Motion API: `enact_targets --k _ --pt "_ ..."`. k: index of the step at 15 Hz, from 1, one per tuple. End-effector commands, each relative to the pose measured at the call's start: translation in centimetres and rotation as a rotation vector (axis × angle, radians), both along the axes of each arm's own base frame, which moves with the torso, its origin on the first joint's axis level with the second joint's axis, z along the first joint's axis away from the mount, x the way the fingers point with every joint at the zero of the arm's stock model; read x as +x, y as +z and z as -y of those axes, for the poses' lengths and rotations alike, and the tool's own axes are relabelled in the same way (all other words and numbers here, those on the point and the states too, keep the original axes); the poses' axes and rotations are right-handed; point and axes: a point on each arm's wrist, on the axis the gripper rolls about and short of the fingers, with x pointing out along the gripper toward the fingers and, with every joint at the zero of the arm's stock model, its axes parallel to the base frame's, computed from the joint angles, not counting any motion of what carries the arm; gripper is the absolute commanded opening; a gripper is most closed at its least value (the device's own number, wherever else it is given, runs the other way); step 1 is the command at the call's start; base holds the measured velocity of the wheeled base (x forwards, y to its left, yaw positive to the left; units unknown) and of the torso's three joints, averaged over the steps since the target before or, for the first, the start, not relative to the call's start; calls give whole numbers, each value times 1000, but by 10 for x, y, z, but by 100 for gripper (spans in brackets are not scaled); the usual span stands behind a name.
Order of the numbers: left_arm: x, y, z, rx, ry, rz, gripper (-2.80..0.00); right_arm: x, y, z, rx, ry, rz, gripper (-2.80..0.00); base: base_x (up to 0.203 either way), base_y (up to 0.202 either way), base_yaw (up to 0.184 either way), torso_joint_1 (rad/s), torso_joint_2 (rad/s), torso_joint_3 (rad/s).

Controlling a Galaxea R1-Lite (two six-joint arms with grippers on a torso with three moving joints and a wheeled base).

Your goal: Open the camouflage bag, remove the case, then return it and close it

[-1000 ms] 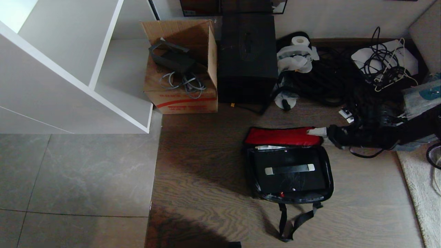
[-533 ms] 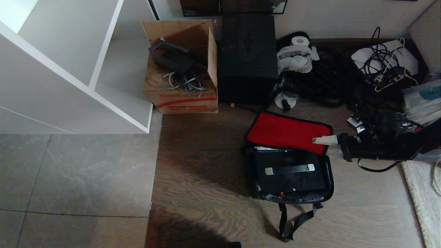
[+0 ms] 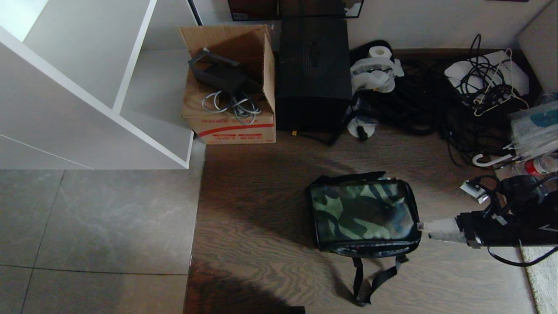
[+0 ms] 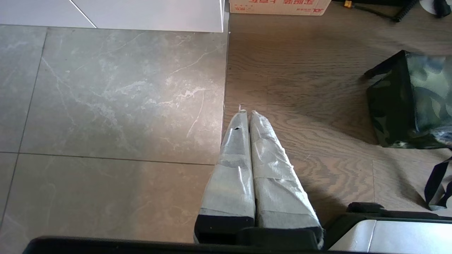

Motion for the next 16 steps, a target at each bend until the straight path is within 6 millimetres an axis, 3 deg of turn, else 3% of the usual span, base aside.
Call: enact_targets --k 1,6,12,14,15,16 --pt "0 0 0 0 0 1 -280 -21 5 13 -89 97 81 0 0 0 0 0 0 0" --pt "0 0 0 0 0 1 -280 -10 33 22 -41 143 179 0 0 0 0 0 0 0" --pt "0 0 0 0 0 1 -280 -17 81 -13 43 102 87 0 0 0 0 0 0 0" --pt "0 0 0 0 1 1 -280 -34 100 -21 52 63 70 0 0 0 0 0 0 0" --pt "0 0 0 0 0 1 -280 -47 105 -24 32 21 43 -280 0 0 0 0 0 0" --pt "0 0 0 0 0 1 -280 -61 107 -27 -21 -34 16 -280 0 0 0 0 0 0"
